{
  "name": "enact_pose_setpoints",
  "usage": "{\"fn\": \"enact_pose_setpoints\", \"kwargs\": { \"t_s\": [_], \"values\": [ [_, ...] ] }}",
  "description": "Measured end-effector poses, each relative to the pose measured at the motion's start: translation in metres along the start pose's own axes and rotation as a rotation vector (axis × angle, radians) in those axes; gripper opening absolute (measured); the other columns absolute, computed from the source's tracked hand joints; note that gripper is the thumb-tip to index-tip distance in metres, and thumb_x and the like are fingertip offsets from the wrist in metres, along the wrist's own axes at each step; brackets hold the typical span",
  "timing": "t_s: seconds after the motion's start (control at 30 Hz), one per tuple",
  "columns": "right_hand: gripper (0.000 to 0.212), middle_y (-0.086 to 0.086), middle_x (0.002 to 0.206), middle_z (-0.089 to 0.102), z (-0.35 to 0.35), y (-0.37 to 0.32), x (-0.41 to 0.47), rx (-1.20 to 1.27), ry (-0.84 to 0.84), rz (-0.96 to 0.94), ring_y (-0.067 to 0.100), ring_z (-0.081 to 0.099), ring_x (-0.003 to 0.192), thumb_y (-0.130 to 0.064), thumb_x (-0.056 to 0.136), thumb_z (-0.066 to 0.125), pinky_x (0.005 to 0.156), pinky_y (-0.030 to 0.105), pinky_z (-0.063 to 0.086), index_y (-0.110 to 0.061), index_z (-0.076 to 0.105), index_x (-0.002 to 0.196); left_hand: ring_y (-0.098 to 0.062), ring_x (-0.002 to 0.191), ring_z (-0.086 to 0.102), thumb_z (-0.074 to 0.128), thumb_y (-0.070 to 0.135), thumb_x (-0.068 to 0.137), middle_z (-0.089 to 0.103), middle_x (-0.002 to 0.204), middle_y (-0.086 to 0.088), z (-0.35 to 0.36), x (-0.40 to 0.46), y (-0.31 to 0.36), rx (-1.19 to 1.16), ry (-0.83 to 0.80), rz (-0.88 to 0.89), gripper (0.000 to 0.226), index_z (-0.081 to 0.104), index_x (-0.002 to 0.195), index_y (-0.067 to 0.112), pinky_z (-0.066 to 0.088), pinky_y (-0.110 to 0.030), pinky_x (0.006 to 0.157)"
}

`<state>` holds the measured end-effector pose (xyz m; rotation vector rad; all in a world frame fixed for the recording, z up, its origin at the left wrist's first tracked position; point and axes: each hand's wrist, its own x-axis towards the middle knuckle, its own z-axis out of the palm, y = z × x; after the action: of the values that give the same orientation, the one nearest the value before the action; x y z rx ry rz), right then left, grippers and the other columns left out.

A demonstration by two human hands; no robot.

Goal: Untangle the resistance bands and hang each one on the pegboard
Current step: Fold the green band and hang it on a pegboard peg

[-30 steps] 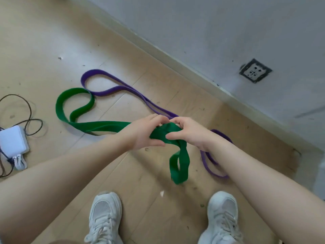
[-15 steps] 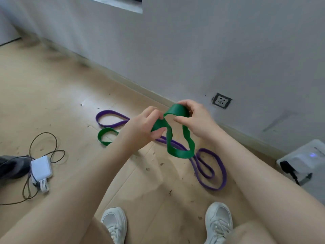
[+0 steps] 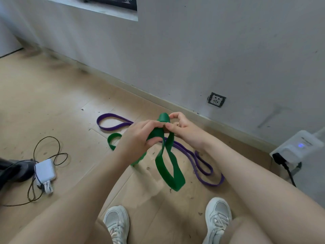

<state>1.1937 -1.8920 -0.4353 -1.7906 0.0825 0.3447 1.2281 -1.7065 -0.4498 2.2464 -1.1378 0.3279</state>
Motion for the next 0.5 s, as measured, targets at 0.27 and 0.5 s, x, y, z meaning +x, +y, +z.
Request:
{"fn": "enact_pose_setpoints", "kwargs": {
  "t_s": [0.27,0.5],
  "values": [
    [0.041,0.007,0.106,0.062,0.001,0.001,0.000,-0.119,-0.138,0.013,0.019,0.065,0.088,-0.016,0.082,0.069,0.084,0.039,0.055,-0.023,0.047,0.116,-0.010,0.118,0.042,0.081,0.034,0.065,0.047,0.127,0.005,0.002,-0.001,-0.002,-0.192,-0.095,-0.363,0.090,0.033,0.139,0.017,0.035,-0.025,0.100],
    [0.050,-0.008,0.103,0.060,-0.011,-0.013,-0.001,-0.444,-0.192,-0.022,0.013,0.062,0.090,-0.015,0.078,0.071,0.081,0.036,0.054,-0.029,0.046,0.118,-0.005,0.088,0.054,0.073,0.026,0.077,0.056,0.092,0.015,-0.001,0.007,-0.004,-0.215,-0.340,-0.426,0.042,0.053,0.114,0.023,0.043,-0.008,0.069]
  ]
}}
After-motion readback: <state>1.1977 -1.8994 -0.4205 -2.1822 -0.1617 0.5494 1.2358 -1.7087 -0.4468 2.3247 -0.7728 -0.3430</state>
